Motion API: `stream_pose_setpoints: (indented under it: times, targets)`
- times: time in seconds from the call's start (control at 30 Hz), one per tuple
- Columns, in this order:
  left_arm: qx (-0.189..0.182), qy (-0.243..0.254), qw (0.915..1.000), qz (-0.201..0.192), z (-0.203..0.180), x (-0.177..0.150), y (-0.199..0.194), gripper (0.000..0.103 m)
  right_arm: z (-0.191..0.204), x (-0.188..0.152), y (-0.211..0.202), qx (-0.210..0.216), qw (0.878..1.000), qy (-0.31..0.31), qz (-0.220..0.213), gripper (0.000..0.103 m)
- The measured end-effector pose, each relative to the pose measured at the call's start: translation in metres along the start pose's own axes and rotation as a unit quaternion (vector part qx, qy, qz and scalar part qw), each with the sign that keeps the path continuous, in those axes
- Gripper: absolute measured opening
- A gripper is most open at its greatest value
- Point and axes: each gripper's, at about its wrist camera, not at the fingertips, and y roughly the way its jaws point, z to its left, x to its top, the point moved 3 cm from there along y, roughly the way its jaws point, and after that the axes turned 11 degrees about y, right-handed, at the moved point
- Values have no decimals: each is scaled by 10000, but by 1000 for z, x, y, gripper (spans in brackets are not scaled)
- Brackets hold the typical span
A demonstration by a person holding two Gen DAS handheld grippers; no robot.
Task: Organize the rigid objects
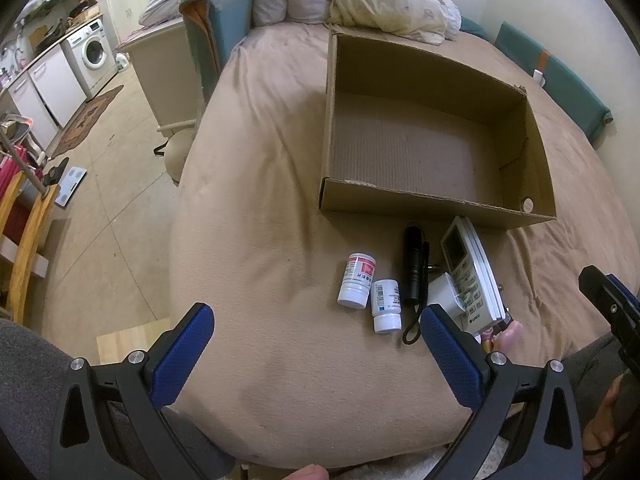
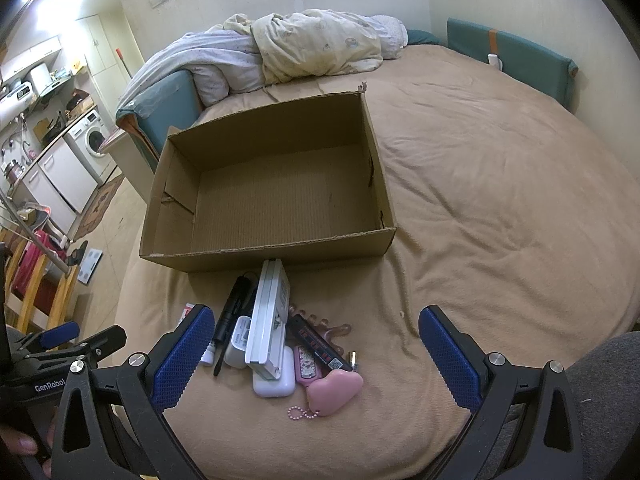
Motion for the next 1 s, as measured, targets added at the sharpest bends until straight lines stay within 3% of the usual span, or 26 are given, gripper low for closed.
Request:
stream_pose_setpoints:
  times: [1.0]
  targets:
    - [-14, 6, 10000, 71, 0, -2, 2, 103, 0, 0, 0, -7, 10000, -5, -4, 103]
